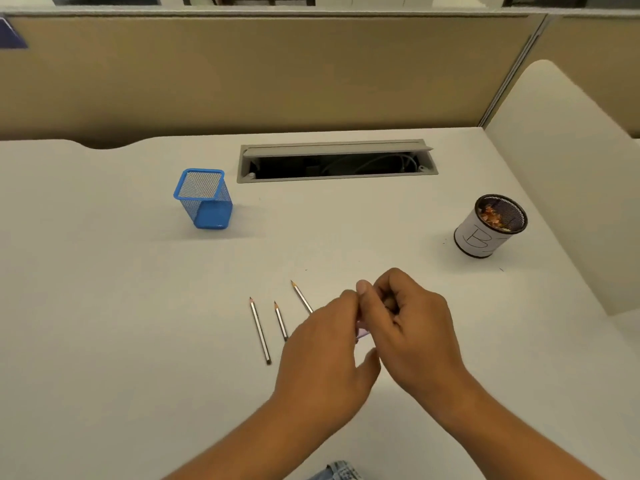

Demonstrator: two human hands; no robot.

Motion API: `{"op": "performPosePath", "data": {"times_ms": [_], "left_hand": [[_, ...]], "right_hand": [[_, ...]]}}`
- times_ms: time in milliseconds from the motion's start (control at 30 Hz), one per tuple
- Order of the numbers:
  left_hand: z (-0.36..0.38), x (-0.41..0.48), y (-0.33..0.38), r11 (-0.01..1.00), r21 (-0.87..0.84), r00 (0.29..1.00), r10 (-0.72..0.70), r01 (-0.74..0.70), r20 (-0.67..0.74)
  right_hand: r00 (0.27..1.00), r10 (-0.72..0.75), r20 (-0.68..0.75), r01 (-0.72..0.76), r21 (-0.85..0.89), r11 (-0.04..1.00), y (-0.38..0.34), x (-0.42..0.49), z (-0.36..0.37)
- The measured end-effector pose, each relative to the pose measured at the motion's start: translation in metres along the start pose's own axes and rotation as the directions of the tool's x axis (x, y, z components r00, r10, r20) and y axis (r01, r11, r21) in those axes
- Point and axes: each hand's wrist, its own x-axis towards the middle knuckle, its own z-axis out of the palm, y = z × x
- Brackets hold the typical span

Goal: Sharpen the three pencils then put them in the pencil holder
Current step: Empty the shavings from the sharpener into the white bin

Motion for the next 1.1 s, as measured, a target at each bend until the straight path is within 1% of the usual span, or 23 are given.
{"op": "performPosePath", "data": {"times_ms": [67,167,233,300,400,500,600,667,800,833,900,967,1000,1100], "left_hand": [[0.007,0.017,0.009,0.999,-0.012,0.999,-0.049,0.049,-0.015],[0.020,0.048,0.024,0.997,0.047,0.997,-0.062,0.060,0.036],[0.031,0.072,0.033,0.993,0.108,0.996,-0.050,0.042,0.078],[0.040,0.093,0.043,0.991,0.129,0.994,-0.033,0.019,0.103],[0.054,0.124,0.054,0.997,0.074,0.987,0.007,-0.018,0.158],[0.070,0.154,0.064,0.996,0.041,0.980,0.067,-0.076,0.189],[0.088,0.180,0.069,0.985,0.119,0.980,0.105,-0.126,0.171],[0.099,0.195,0.070,0.967,0.196,0.982,0.137,-0.161,0.131],[0.114,0.218,0.073,0.956,0.220,0.980,0.179,-0.193,0.083],[0.118,0.224,0.075,0.953,0.229,0.979,0.185,-0.199,0.081],[0.122,0.233,0.079,0.947,0.234,0.975,0.202,-0.219,0.094],[0.127,0.241,0.084,0.954,0.173,0.967,0.224,-0.243,0.122],[0.128,0.244,0.085,0.963,0.121,0.965,0.223,-0.240,0.139],[0.131,0.252,0.082,0.982,-0.024,0.960,0.186,-0.186,0.210]], "right_hand": [[0.999,-0.046,-0.012,0.047,0.046,0.998,0.006,0.009,-0.003],[0.986,-0.154,-0.063,0.159,0.073,0.985,0.024,0.026,-0.017],[0.979,-0.190,-0.079,0.197,0.095,0.976,0.039,0.041,-0.029],[0.972,-0.221,-0.077,0.229,0.117,0.966,0.053,0.056,-0.041],[0.959,-0.270,-0.082,0.279,0.130,0.951,0.074,0.079,-0.059],[0.948,-0.298,-0.115,0.310,0.110,0.944,0.095,0.100,-0.075],[0.930,-0.328,-0.167,0.338,0.039,0.940,0.112,0.117,-0.086],[0.925,-0.312,-0.217,0.310,-0.044,0.950,0.123,0.126,-0.089],[0.927,-0.253,-0.278,0.228,-0.120,0.966,0.139,0.143,-0.092],[0.926,-0.246,-0.288,0.223,-0.109,0.969,0.143,0.147,-0.094],[0.922,-0.209,-0.325,0.221,-0.001,0.975,0.151,0.151,-0.097],[0.914,-0.167,-0.369,0.229,0.132,0.964,0.160,0.154,-0.101],[0.909,-0.160,-0.386,0.234,0.152,0.960,0.163,0.156,-0.102],[0.913,-0.175,-0.367,0.216,0.071,0.974,0.170,0.164,-0.106]]}}
